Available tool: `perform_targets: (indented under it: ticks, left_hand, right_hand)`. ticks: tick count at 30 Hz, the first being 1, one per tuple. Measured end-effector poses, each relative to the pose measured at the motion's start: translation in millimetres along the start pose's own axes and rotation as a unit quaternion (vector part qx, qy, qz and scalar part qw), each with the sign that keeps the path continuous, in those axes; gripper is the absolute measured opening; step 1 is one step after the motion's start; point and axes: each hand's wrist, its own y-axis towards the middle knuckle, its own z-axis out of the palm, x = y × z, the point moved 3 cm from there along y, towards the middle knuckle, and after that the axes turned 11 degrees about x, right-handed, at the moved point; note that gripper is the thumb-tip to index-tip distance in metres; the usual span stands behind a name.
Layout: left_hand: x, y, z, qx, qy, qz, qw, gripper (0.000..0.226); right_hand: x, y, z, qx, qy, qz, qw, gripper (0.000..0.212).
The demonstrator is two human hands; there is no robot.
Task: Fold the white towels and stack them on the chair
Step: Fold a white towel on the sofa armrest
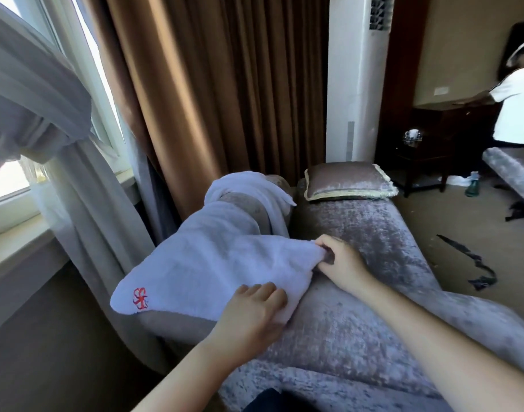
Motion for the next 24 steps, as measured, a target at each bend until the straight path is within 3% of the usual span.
perform_targets:
  ticks: [3,6,8,10,12,15,18,20,24]
  left_hand:
    - [10.3,-3.3,-27.6,-0.037,-0.094,-0.027,0.995,0.027]
    - [28.9,13.8,-62.8,-0.129,-0.056,-0.041,0.989,0.031]
    - [39.7,34.9,-76.9,-0.089,-0.046,-0.043,0.994,0.047]
    - [44.7,54.6,-82.7,-0.011,-0.069,-0.037,0.997,0.050]
    - [40.0,67.7,-89.3,0.030,-0.089,-0.029,0.995,0.033]
    - [31.1,73.3,-101.5,0.029,-0.053,-0.052,0.997,0.014]
    - [45.7,67.6,-104.6,0.051,-0.024,-0.088,0.995,0.025]
    - [61.9,61.7,-105.1,0.086,0.001,-0.117,0.989,0.019]
    - [79.3,45.5,-122.0,0.087,-0.054,-0.165,0.981,0.036]
  right_hand:
    - [5.8,-12.1,-3.9,-0.026,-0.014,-0.019,0.999,0.025]
    - [19.2,-20.3,-9.3,-0.042,-0.044,-0.055,0.997,0.024]
    - [34.6,-19.9,-18.6,-0.052,-0.064,-0.095,0.992,0.026]
    - [51.8,-15.3,-34.0,-0.072,-0.091,-0.134,0.984,0.030]
    - [68.7,-11.0,-53.7,-0.095,-0.122,-0.159,0.975,0.035]
    - [89.2,-12.9,-84.9,-0.115,-0.202,-0.179,0.956,0.036]
    - [86.9,-19.3,-116.6,-0.135,-0.257,-0.130,0.948,0.029]
    - [77.7,-23.9,-139.5,-0.160,-0.265,-0.071,0.948,0.021]
    - [63.8,-31.6,-180.8,-0.196,-0.261,0.044,0.944,0.011]
